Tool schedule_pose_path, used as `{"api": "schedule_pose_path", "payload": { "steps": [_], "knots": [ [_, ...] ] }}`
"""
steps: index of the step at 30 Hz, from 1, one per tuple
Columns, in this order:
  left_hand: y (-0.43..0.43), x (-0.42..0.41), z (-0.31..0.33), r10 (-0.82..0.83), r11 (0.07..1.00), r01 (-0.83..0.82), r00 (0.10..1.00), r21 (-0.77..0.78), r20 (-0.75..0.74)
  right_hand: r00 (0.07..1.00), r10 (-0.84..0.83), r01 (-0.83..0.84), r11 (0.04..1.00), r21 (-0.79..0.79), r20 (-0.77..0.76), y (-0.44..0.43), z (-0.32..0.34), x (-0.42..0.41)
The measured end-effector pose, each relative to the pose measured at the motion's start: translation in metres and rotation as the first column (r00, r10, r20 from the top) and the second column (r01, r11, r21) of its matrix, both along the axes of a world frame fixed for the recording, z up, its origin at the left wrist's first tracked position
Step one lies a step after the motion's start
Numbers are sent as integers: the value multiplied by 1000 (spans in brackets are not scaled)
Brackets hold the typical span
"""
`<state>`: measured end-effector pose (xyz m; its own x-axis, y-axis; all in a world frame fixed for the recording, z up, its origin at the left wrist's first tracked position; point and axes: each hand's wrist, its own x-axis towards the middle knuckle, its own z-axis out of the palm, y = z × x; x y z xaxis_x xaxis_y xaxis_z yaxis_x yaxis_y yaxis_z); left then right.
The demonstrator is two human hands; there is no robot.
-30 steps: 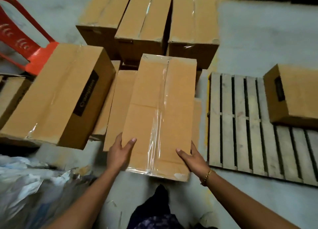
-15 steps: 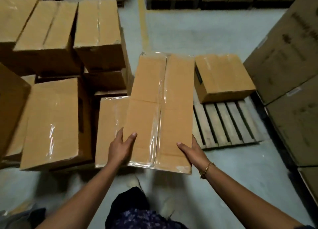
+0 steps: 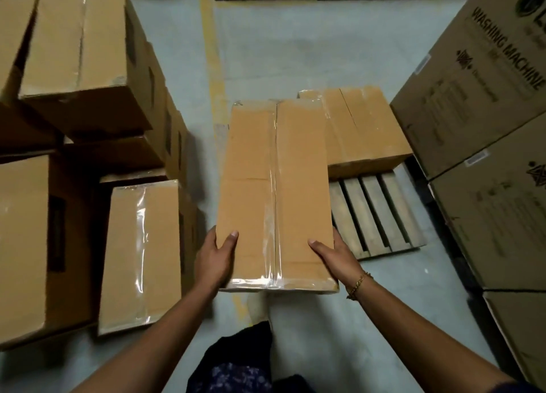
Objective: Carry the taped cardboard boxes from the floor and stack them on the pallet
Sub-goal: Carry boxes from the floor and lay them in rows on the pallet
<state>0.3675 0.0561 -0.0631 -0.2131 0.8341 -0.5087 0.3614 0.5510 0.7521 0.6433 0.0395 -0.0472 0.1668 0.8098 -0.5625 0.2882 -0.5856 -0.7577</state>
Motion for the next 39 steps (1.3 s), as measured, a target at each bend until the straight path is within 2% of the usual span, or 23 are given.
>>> {"api": "schedule_pose_path", "payload": {
  "steps": [8, 17, 25, 31, 39],
  "knots": [
    [74, 83, -40, 47, 995, -54, 996, -87, -80, 999, 25, -24, 999, -49, 25, 91, -42, 76],
    [130, 188, -92, 123, 984, -146, 973, -106, -197, 991, 115, -112, 992, -60, 66, 174, -113, 171],
    [191, 247, -200, 212, 966, -237, 955, -100, -208, 983, 165, -164, 986, -20, 80, 252, -234, 223],
    [245, 249, -309, 205, 973, -222, 960, -67, -191, 974, 169, -173, 985, 11, 150, 301, -346, 227],
    [320, 249, -444, 217, 975, -221, 965, -8, -150, 980, 119, -138, 984, 110, 162, 372, -468, 231]
  ]
}}
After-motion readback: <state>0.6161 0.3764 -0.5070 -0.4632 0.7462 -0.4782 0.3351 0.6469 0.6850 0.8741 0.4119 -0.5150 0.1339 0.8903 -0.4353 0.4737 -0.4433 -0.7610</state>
